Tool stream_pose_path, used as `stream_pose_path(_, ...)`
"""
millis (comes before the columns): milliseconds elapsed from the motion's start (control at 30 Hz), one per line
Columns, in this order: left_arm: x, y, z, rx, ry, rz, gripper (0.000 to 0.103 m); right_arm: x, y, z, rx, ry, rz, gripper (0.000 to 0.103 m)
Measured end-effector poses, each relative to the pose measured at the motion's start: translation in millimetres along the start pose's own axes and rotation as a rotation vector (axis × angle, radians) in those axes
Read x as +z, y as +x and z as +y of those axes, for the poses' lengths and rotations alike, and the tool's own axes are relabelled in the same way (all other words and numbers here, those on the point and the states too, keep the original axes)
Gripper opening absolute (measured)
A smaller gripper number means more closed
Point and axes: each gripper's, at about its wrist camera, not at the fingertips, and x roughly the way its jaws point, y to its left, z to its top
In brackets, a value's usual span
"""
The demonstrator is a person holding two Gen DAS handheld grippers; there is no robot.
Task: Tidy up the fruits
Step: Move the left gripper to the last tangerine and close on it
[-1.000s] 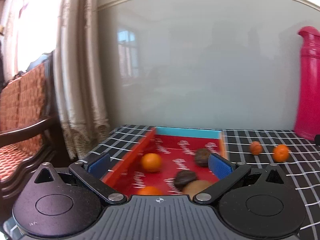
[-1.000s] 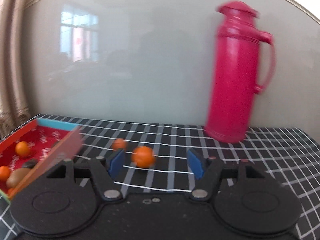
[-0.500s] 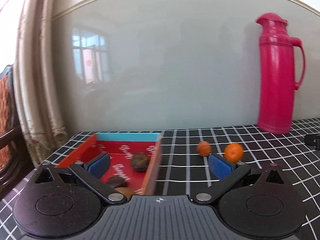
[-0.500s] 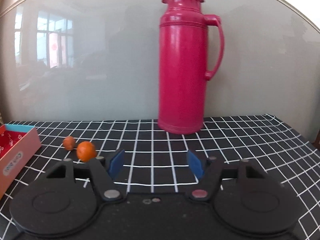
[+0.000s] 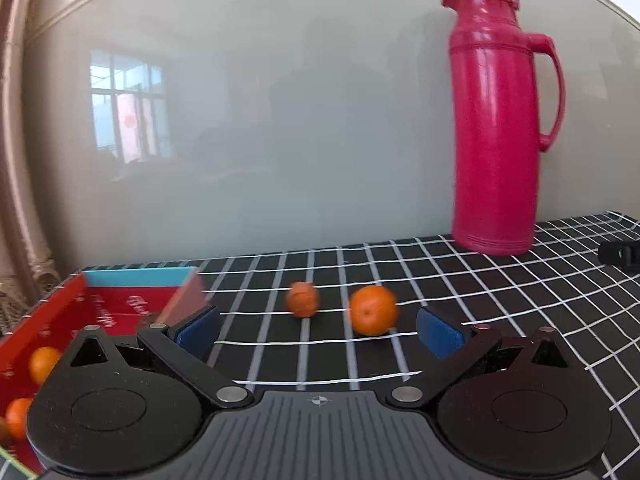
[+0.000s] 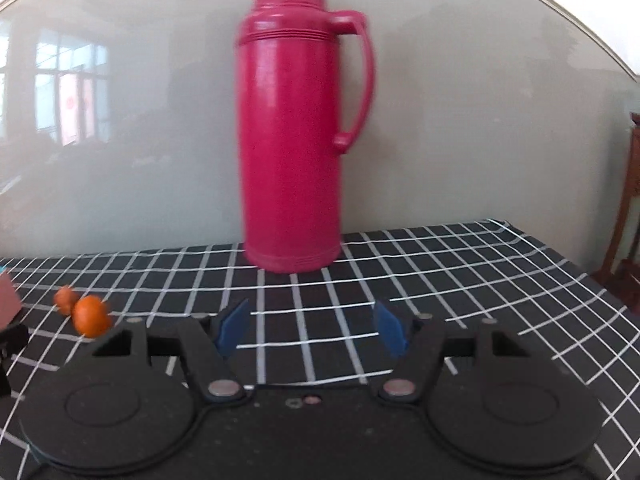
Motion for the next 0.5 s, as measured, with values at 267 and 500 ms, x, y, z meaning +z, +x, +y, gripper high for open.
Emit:
stream_pose_path(267, 7, 29, -24, -0.027, -0.017, 0.024, 0.103, 0, 14, -26, -0.049, 0.045, 0.015, 0.068)
stream_pose_path(500, 7, 51, -41, -0.026, -0.004, 0.068, 0.101, 1, 26, -37, -0.068, 0.059, 0.036, 0.068)
